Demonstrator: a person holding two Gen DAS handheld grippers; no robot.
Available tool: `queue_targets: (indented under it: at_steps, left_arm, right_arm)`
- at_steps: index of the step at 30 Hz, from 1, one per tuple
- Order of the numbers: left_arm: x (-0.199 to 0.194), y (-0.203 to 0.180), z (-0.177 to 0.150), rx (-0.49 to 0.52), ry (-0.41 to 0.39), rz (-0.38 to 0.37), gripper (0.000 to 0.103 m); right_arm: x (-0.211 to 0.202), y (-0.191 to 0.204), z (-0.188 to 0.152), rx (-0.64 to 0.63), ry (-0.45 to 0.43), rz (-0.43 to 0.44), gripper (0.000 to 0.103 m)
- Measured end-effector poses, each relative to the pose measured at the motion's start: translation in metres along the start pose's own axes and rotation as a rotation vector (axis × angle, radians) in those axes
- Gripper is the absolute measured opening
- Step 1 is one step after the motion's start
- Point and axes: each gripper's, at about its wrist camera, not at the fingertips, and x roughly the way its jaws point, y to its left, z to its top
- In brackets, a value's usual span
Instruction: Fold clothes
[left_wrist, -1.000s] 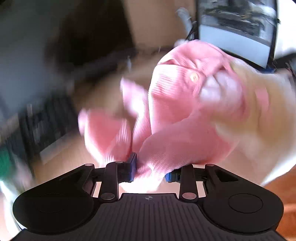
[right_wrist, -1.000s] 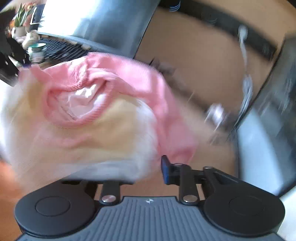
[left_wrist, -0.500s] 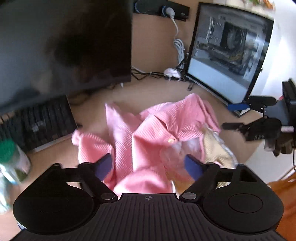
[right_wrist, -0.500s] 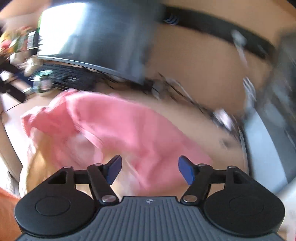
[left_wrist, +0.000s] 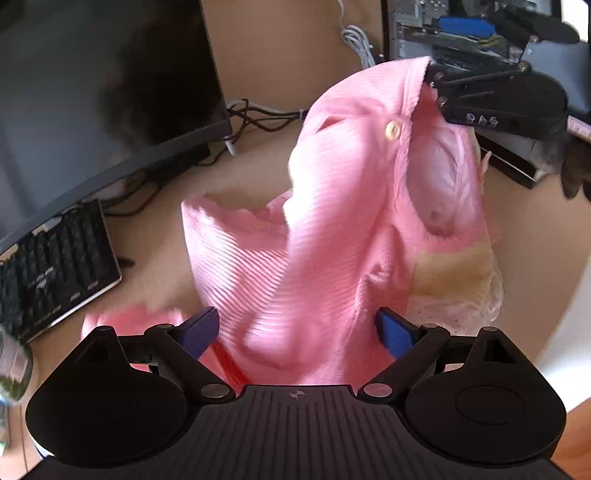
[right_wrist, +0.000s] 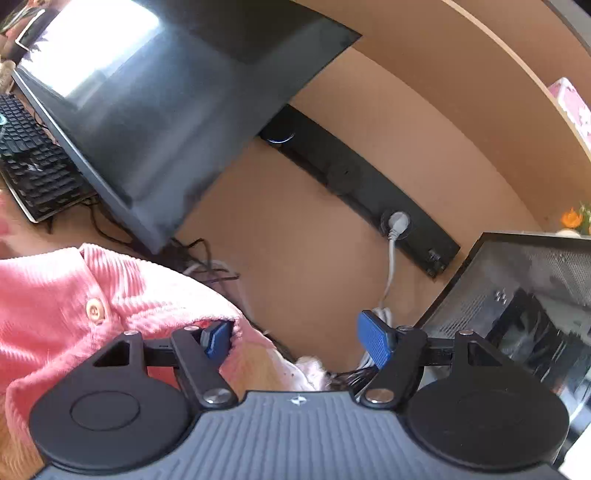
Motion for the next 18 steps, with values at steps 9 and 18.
queue_targets:
  at_steps: [9,18]
  left_arm:
    - [-0.002,-0.062,0.014,0.062,-0.131,-0.127,0.088]
    - [-0.043,-0.033,0.035,0.106,-0.314,-0.004,0.007]
  right_arm:
    - [0.007,-0.078,0.050,0.208,-0.153,-0.055,0.070]
    - [0.006,-0.129,0.060,0.270,-0.193,-0.151,0.070]
